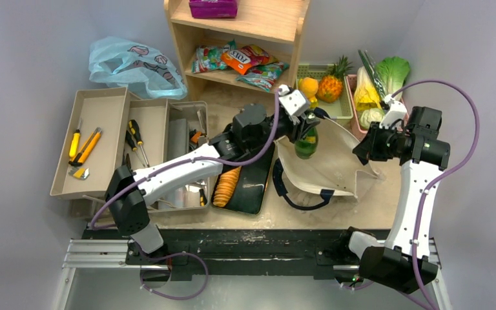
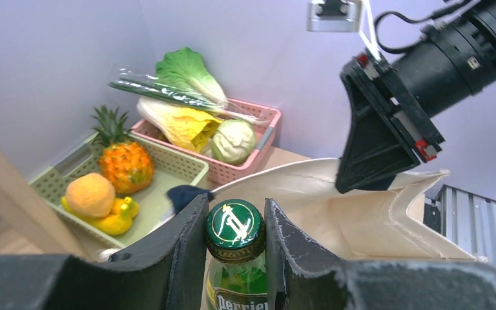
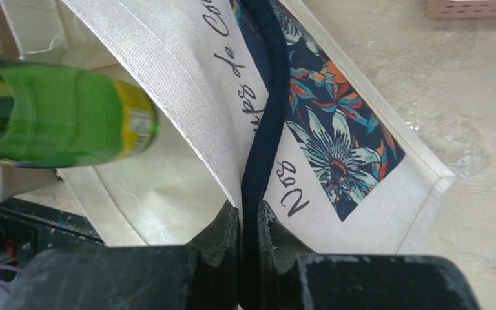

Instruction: Untie the knot of the grocery bags and take out the mixed food

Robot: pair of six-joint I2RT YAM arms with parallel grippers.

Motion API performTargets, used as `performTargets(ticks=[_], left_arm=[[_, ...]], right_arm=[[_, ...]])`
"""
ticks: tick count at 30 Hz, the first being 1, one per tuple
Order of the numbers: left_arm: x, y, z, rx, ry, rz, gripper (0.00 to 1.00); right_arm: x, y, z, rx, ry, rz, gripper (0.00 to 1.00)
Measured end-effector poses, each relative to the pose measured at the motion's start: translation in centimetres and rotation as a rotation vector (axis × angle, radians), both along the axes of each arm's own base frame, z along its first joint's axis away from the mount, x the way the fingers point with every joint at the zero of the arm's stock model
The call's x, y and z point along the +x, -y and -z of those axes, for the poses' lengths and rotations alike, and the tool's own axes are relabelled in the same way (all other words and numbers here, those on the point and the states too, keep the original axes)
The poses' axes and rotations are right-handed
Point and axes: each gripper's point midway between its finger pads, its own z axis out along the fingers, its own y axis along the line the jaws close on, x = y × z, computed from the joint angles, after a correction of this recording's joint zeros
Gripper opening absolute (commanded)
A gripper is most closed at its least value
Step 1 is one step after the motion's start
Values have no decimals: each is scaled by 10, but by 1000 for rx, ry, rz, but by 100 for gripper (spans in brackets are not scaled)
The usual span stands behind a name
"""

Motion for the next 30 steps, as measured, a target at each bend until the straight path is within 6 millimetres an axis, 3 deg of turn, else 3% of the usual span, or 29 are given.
performTargets(ticks=[10,17,25,28,30], left_arm=[[38,-60,-40,-28,-43,-126,0],[45,-87,-75,-70,-15,-169,0],[71,-121,-110,-133,-17,-254,0],[78,-129,-115,-148,-8,-285,0],[83,-131,-107,-144,-12,-296,0]], right_arm=[[6,35,8,-167,-11,99,0],[9,45,7,-211,-4,133,0],[10,50,9,-227,-12,147,0],[10,51,9,-231,-14,151,0],[10,51,9,-231,-14,152,0]])
